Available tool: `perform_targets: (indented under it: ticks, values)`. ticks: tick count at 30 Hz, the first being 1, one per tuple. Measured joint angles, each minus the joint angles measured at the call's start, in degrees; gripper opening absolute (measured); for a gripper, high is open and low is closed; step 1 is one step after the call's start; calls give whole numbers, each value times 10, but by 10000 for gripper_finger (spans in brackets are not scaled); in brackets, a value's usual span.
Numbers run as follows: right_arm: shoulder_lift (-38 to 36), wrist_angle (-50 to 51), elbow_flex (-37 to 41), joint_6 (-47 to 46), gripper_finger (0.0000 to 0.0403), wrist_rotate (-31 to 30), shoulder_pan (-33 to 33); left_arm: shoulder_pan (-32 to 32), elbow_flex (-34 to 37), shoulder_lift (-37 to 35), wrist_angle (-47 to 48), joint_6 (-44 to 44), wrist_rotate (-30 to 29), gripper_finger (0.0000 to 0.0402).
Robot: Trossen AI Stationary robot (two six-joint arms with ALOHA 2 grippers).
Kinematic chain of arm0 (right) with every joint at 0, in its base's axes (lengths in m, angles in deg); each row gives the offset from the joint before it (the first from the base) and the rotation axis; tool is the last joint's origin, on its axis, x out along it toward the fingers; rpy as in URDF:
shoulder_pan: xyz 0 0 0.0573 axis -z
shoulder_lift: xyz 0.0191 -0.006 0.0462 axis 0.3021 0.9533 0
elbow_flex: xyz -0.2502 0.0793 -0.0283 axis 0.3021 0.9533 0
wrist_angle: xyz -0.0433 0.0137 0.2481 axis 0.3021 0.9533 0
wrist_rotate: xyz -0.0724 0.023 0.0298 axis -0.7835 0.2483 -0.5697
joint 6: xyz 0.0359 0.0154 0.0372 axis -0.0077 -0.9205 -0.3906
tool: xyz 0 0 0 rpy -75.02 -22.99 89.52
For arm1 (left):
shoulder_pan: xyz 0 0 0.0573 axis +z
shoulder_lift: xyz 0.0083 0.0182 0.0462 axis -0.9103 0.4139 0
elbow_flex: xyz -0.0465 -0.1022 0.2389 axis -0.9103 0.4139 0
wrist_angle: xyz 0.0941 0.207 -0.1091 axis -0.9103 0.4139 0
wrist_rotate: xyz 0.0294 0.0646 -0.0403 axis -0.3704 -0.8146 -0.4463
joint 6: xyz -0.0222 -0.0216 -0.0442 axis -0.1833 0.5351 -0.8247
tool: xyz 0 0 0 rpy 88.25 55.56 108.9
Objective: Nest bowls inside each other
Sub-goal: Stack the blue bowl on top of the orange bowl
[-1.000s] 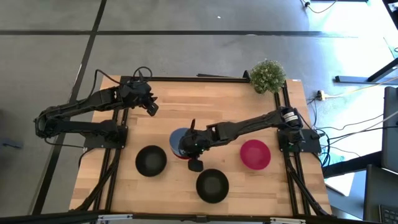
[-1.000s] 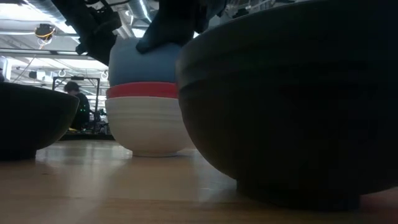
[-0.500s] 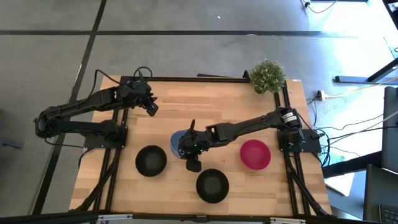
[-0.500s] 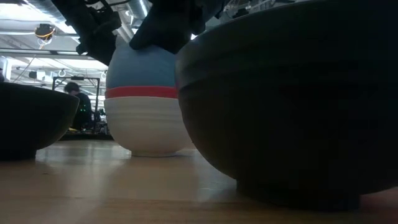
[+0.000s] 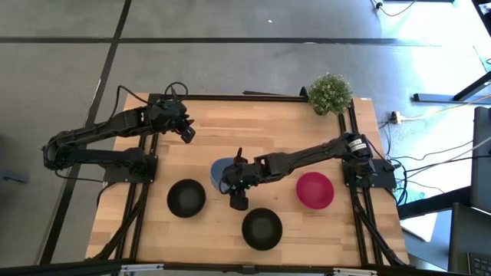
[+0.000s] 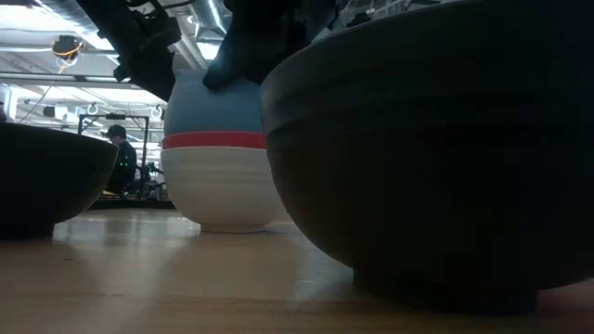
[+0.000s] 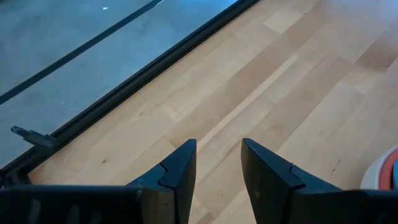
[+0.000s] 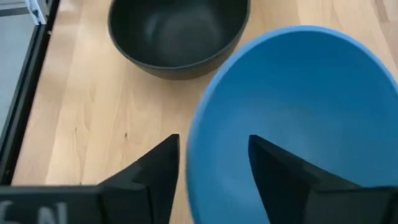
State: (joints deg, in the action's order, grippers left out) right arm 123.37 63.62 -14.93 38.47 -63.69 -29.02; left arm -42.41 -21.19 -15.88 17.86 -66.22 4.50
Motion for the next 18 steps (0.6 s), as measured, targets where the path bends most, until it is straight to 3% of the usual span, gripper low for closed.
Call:
perform_targets:
  ticks: [4, 10, 18]
  values:
    - [0, 0, 0, 0, 136, 1, -2, 0, 0, 0, 0, 0, 0, 121]
    - [0, 1, 0, 9, 19, 2, -1, 0, 0, 0, 0, 0, 0, 121]
    - [0, 25, 0, 2, 10, 2, -3, 0, 0, 0, 0, 0, 0, 121]
